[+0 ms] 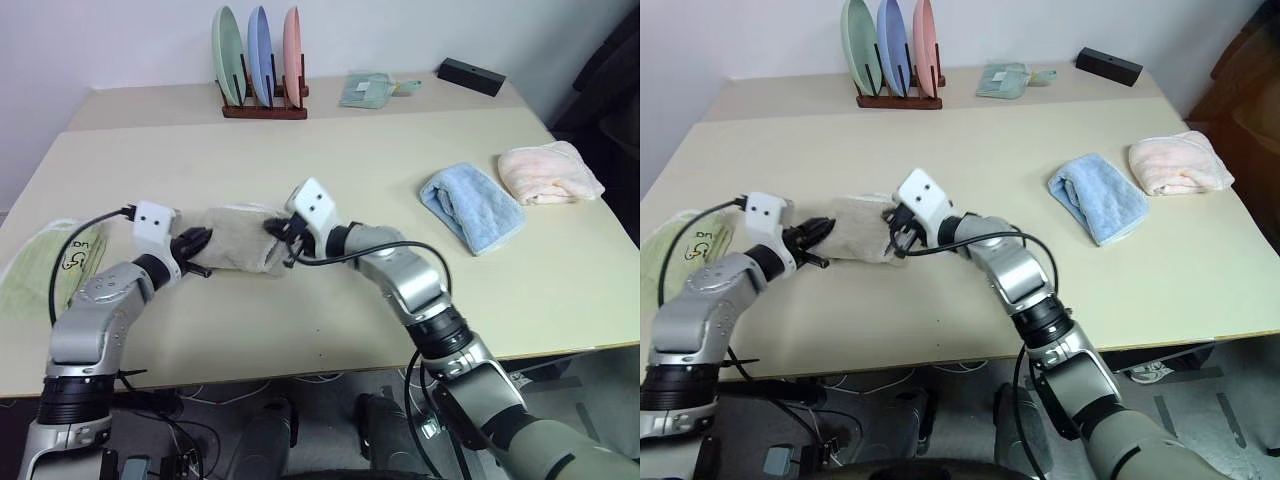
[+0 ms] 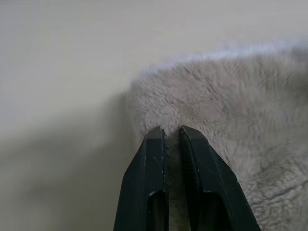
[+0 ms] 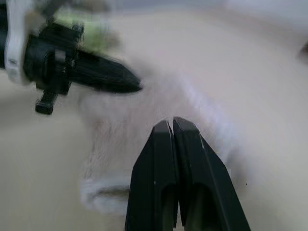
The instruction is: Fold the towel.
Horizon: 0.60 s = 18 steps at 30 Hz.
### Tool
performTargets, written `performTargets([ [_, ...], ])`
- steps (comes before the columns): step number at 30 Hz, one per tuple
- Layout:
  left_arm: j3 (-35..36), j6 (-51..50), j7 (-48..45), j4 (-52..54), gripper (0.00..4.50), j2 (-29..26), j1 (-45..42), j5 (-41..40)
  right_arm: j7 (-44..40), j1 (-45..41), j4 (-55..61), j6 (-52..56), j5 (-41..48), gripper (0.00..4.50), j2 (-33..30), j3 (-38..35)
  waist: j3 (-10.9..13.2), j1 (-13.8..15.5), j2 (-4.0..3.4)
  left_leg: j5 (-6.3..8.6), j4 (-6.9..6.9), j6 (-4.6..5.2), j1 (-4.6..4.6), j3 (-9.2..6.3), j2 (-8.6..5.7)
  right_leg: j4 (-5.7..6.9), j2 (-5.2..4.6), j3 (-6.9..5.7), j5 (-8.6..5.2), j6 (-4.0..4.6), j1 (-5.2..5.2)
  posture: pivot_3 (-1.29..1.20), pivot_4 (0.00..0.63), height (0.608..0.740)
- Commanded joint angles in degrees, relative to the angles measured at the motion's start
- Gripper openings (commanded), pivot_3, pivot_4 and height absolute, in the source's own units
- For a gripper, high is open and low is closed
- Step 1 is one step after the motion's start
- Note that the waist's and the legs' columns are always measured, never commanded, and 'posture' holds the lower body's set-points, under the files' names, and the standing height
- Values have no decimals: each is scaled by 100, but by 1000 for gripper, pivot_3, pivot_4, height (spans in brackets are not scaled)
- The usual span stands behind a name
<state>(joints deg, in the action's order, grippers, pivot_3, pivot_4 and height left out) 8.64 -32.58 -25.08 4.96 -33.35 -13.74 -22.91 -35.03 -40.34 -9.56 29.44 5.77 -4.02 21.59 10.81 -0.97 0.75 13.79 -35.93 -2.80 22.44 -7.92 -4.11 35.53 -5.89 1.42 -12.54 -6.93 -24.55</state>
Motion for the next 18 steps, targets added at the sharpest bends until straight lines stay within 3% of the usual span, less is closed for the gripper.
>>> performTargets([
  [1,-123,276,-42,-269,480,111,32,277,66,-42,-571,-305,-241,66,190,185,0,-9,0,-1,0,-1,-1,0,0,2,0,0,1,1,0,0,150,740],
  [8,-225,593,-85,-647,480,352,183,576,259,143,-1204,-584,-660,66,186,293,-21,-12,-8,-3,1,-5,-15,0,0,16,0,0,1,1,5,0,150,740],
  [13,410,787,-76,-110,480,674,257,28,129,397,-208,-774,-440,66,-95,-81,-21,0,-8,-3,-2,-7,-15,-1,0,22,-1,0,0,0,6,0,150,740],
  [16,965,477,68,320,480,738,285,-480,-147,603,668,-682,-340,884,-517,-218,-18,1,-4,-3,-9,-7,-3,-6,0,25,-1,-1,0,0,-2,0,150,740],
  [18,1226,325,136,611,724,740,338,-761,-163,715,1155,-143,-39,1795,-595,-475,-17,-8,-3,-3,-9,-7,-3,-6,0,26,-1,-1,0,0,-3,0,150,740],
])
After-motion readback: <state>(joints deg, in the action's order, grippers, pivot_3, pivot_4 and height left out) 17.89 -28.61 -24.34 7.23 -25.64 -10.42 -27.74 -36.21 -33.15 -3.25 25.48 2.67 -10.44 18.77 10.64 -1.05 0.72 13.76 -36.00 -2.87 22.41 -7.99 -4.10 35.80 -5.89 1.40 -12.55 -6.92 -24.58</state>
